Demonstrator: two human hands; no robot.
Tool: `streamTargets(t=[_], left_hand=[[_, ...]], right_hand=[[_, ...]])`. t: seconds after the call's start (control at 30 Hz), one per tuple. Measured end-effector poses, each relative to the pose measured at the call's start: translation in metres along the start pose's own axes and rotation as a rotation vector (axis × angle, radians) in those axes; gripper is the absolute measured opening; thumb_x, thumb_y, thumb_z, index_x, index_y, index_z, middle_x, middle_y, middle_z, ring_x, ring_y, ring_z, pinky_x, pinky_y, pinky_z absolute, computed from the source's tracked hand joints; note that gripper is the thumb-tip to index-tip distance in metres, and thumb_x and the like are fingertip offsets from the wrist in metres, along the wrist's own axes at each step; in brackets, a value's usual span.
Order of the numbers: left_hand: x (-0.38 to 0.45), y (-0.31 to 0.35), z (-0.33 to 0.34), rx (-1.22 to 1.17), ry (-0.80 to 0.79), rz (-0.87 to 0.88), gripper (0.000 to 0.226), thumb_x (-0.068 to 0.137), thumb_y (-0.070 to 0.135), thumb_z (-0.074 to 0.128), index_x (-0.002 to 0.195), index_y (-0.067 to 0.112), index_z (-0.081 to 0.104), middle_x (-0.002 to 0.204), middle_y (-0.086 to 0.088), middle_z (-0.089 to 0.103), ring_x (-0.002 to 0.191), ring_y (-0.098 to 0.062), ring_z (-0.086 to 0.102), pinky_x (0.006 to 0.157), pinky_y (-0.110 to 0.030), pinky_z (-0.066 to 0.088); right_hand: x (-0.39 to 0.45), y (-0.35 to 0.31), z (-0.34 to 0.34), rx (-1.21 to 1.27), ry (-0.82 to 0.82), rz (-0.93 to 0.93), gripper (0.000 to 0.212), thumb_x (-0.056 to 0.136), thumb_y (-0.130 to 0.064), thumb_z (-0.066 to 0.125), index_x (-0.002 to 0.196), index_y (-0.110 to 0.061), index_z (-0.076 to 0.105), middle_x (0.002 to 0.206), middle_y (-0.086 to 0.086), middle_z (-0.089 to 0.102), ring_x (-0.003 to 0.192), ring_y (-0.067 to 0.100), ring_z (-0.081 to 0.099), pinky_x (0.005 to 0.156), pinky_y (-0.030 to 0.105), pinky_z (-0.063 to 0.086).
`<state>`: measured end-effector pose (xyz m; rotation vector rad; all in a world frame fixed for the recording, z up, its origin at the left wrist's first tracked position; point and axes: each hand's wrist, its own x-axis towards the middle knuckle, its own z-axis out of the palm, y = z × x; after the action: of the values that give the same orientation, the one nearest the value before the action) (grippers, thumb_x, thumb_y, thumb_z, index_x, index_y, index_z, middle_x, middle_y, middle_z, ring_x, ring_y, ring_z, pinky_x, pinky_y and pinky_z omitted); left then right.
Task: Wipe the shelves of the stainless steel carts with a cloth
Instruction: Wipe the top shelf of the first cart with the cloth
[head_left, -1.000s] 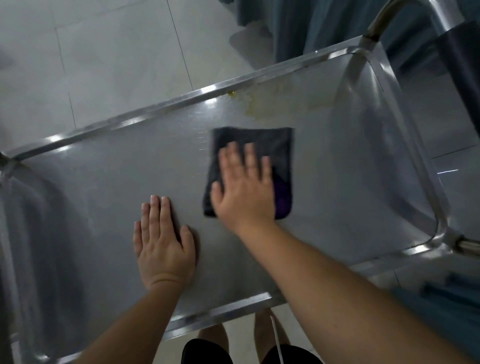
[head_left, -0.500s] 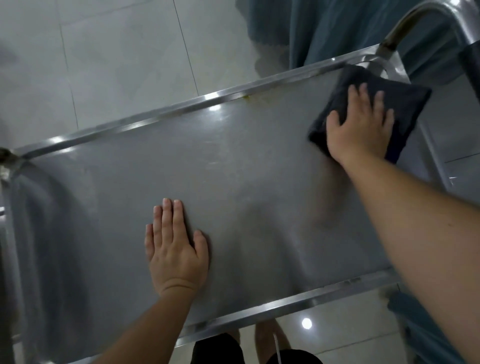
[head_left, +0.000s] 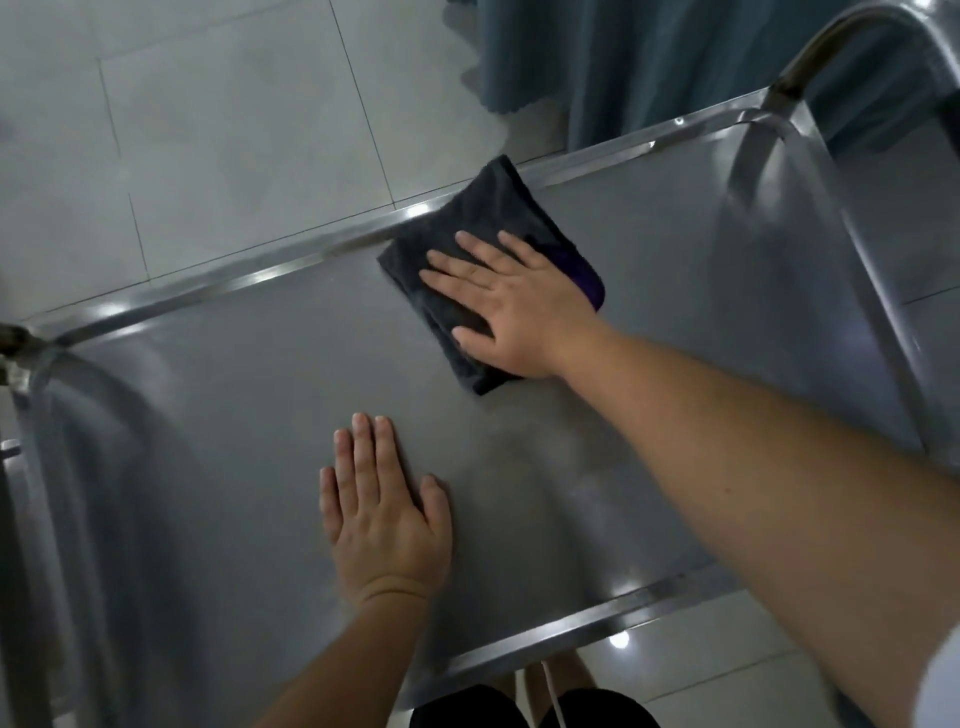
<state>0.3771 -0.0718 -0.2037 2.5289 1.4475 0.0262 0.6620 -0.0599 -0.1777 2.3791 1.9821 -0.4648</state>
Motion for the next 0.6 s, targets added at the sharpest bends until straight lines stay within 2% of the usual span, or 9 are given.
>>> streamTargets(t=[0.03,0.1,0.17,0.27,0.33,0.37,0.43,0.53,0.6], left_hand=[[0.000,0.001,0.000,-0.004,0.007,0.004,0.077,0.097,0.043,0.040,0.168,0.016,0.029,0.176,-0.002,0.021,0.164,-0.021,0.013,0.133,-0.044,0.006],[0.000,0.002,-0.001,-0.010,0.015,0.010,0.077,0.096,0.043,0.041,0.167,0.014,0.031,0.176,-0.003,0.023,0.163,-0.023,0.015,0.133,-0.045,0.006],[0.001,0.001,-0.001,-0.007,0.003,0.017,0.077,0.098,0.044,0.040,0.168,0.014,0.029,0.176,-0.003,0.021,0.164,-0.023,0.013,0.133,-0.045,0.005],[0.001,0.001,-0.002,-0.014,-0.006,0.021,0.076,0.098,0.044,0.038,0.168,0.013,0.029,0.176,-0.004,0.021,0.164,-0.023,0.012,0.133,-0.046,0.006],[0.001,0.002,-0.004,-0.022,-0.005,0.025,0.077,0.098,0.044,0.038,0.167,0.012,0.030,0.176,-0.005,0.022,0.164,-0.024,0.013,0.133,-0.047,0.007],[0.002,0.002,-0.004,-0.024,-0.007,0.024,0.077,0.098,0.044,0.038,0.167,0.012,0.030,0.176,-0.005,0.022,0.164,-0.024,0.014,0.132,-0.047,0.008],[0.002,0.002,-0.005,-0.025,-0.018,0.017,0.077,0.098,0.044,0.038,0.167,0.012,0.030,0.176,-0.005,0.022,0.164,-0.024,0.014,0.132,-0.048,0.009],[0.002,0.001,-0.005,-0.013,-0.036,0.014,0.077,0.098,0.045,0.037,0.168,0.013,0.028,0.176,-0.003,0.019,0.164,-0.022,0.011,0.132,-0.048,0.007],[0.003,0.001,-0.004,-0.003,-0.039,0.014,0.077,0.099,0.046,0.036,0.169,0.015,0.025,0.177,-0.002,0.017,0.164,-0.021,0.009,0.133,-0.046,0.004]], right_hand=[[0.001,0.014,-0.003,-0.011,-0.004,0.010,0.073,0.097,-0.062,0.027,0.164,-0.039,0.013,0.172,-0.018,0.007,0.160,0.013,-0.001,0.128,0.043,-0.003],[-0.001,0.044,-0.008,0.000,0.043,0.155,0.075,0.094,-0.062,0.028,0.164,-0.037,0.015,0.172,-0.015,0.010,0.160,0.017,0.004,0.128,0.046,0.003],[-0.010,0.069,-0.009,0.032,0.124,0.432,0.075,0.095,-0.060,0.028,0.165,-0.035,0.014,0.173,-0.011,0.008,0.160,0.022,0.006,0.128,0.050,0.008],[-0.015,0.081,-0.009,0.132,0.152,0.923,0.076,0.098,-0.057,0.020,0.166,-0.027,0.004,0.174,-0.006,-0.002,0.160,0.027,-0.003,0.128,0.052,0.002],[-0.004,0.062,-0.010,0.195,0.160,1.070,0.076,0.099,-0.055,0.016,0.166,-0.024,0.001,0.174,-0.003,-0.005,0.160,0.030,-0.006,0.127,0.056,0.001],[0.003,0.046,-0.010,0.210,0.171,1.066,0.075,0.099,-0.053,0.017,0.167,-0.023,0.002,0.174,-0.003,-0.004,0.160,0.031,-0.006,0.127,0.056,0.001],[0.013,0.007,-0.006,0.186,0.181,0.928,0.074,0.100,-0.052,0.020,0.167,-0.022,0.007,0.174,-0.002,0.001,0.160,0.032,-0.002,0.127,0.056,0.001],[0.026,-0.052,0.002,0.119,0.130,0.513,0.072,0.100,-0.053,0.025,0.166,-0.027,0.013,0.174,-0.006,0.008,0.160,0.028,0.002,0.127,0.055,0.003],[0.040,-0.068,0.002,0.075,0.050,0.217,0.070,0.101,-0.055,0.023,0.166,-0.032,0.011,0.173,-0.011,0.006,0.160,0.022,-0.003,0.127,0.051,-0.001]])
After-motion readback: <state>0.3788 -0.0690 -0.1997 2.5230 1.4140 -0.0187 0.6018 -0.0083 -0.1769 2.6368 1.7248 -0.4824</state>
